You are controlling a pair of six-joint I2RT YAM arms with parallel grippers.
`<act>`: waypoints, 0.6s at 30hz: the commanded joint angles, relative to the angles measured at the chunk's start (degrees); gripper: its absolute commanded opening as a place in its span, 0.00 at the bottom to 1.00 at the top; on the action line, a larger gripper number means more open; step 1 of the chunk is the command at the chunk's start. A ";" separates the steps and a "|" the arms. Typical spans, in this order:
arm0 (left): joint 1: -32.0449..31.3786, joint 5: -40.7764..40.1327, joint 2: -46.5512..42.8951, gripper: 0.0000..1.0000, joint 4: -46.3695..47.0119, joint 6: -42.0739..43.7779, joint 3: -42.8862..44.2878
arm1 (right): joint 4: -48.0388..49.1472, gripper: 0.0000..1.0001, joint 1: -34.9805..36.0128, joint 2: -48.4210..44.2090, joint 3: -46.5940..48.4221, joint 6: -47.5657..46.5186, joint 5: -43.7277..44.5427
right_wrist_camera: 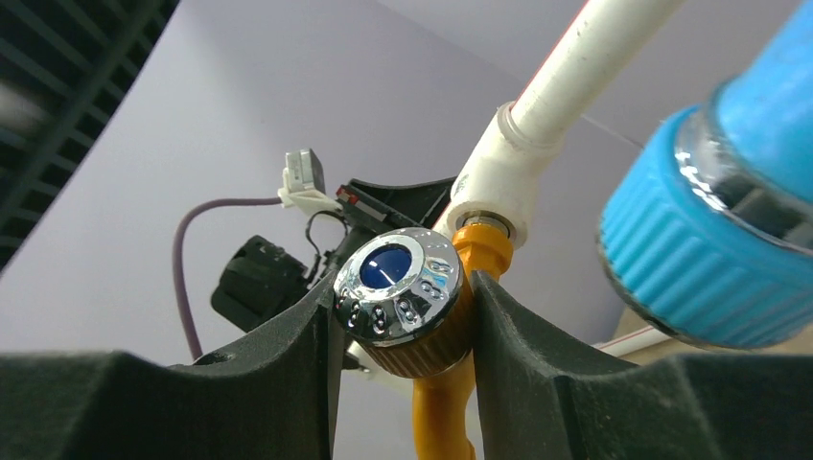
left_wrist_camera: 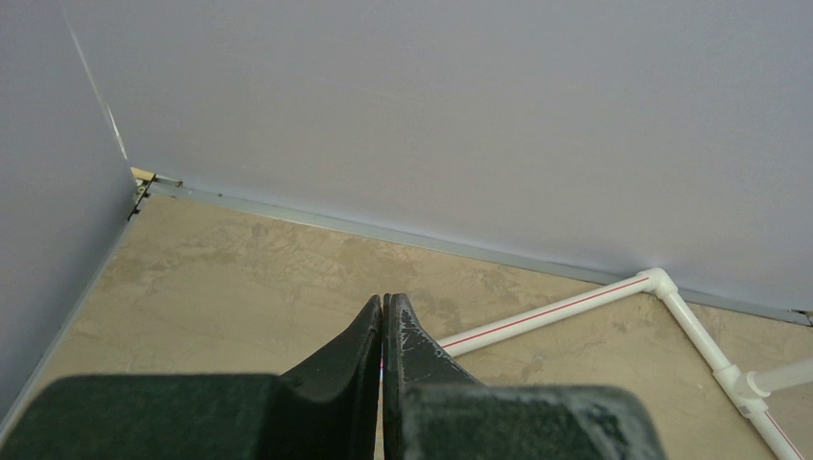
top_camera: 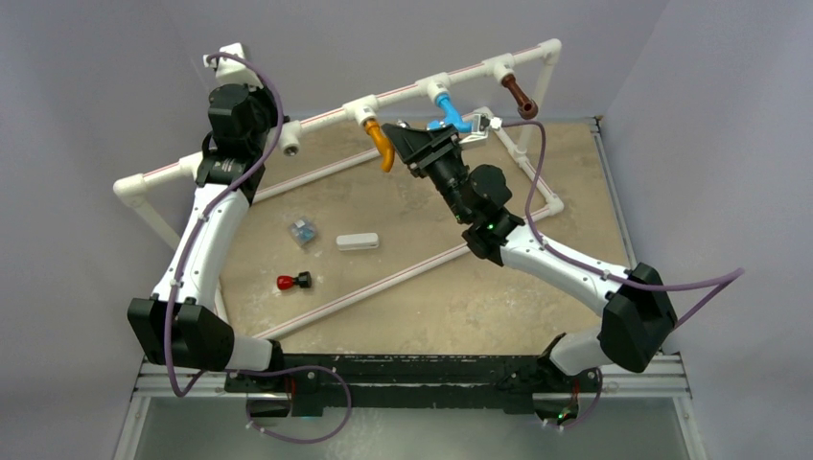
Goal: Install the water faucets
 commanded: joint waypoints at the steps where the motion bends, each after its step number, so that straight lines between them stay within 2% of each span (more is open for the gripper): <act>1: -0.88 2.66 2.43 0.00 -11.44 0.53 -2.79 | -1.64 0.00 -1.36 2.60 -2.19 10.94 -1.27; 3: -0.90 2.71 2.43 0.00 -11.44 0.53 -2.79 | -1.61 0.00 -1.47 2.60 -2.99 11.58 -1.34; 4: -0.93 2.69 2.43 0.00 -11.49 0.53 -2.79 | -1.45 0.03 -1.49 2.60 -3.38 11.77 -1.43; 13: -0.86 2.71 2.48 0.00 -11.42 0.53 -2.79 | -0.80 0.48 -1.92 2.70 -4.78 12.43 -2.45; 18: -0.92 2.63 2.47 0.00 -11.41 0.53 -2.79 | -0.69 0.65 -2.10 2.07 -4.69 10.30 -3.30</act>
